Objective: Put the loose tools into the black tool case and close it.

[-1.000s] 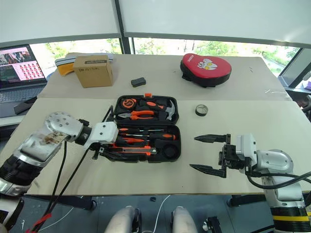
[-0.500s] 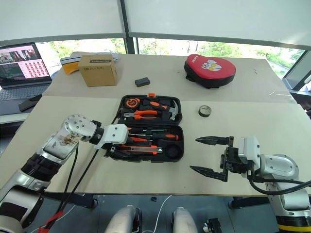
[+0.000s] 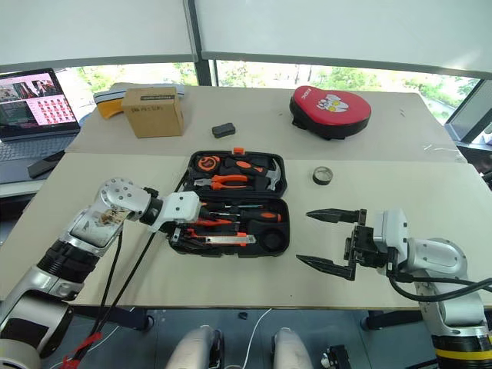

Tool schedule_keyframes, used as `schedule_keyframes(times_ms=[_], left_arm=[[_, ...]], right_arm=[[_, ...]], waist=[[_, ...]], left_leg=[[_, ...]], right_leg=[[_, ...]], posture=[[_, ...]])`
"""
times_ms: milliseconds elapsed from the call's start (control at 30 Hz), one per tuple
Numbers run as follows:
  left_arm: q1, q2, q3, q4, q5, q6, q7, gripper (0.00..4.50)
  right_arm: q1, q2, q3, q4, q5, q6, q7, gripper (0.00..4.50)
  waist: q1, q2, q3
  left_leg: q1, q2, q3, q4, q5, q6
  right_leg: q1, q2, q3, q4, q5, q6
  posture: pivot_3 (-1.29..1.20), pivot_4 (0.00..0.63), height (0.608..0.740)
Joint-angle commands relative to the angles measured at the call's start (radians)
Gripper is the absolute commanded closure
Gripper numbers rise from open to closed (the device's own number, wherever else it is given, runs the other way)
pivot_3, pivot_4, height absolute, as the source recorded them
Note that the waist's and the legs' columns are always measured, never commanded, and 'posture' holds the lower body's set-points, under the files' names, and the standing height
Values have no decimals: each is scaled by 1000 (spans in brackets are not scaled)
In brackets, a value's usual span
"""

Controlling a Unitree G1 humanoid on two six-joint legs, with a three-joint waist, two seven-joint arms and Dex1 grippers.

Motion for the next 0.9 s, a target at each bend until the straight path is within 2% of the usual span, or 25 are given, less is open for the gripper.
schedule_keyframes(times_ms=[33,133,233,333,467,533,900], left_arm=[[-36,-14,92,-24,-117,27,-28,407],[-32,-19,125,-31,-158,3,-39,407],[-2,-12,128,-40,-161,-17,-55,1119],[26,-27,119,-26,-129,-45,-13,2276],[72,-67,99,52,-63,-172,48,3862],[91,-92,84,85,-37,-206,75,4479],[130,-110,41,159,30,-283,108,4479]], right_arm=[[-34,7,0,20,-3,-17,7,0],[-51,15,3,42,-6,-23,10,0],[-59,26,7,56,-12,-32,9,0],[-61,39,14,62,-20,-40,7,0],[-58,51,20,57,-22,-38,2,0],[-54,49,19,56,-19,-35,3,0],[-25,42,9,26,-10,-24,-13,0]], waist=[[0,0,0],[0,0,0],[0,0,0],[0,0,0],[1,0,0],[0,0,0],[3,1,0]], left_leg=[[0,0,0,0,0,0],[-1,0,0,2,0,0],[-1,0,0,2,0,0],[-1,0,0,2,0,0],[-1,0,0,2,0,0],[-1,0,0,3,0,0],[1,0,1,4,0,0]], right_leg=[[0,0,0,0,0,0],[-1,0,0,1,0,0],[0,0,0,1,0,0],[0,0,0,1,0,0],[0,0,0,2,0,0],[0,0,0,2,0,0],[2,0,0,3,0,0]], posture=[[0,150,740],[0,150,740],[0,150,740],[0,150,740],[0,150,740],[0,150,740],[0,150,740]])
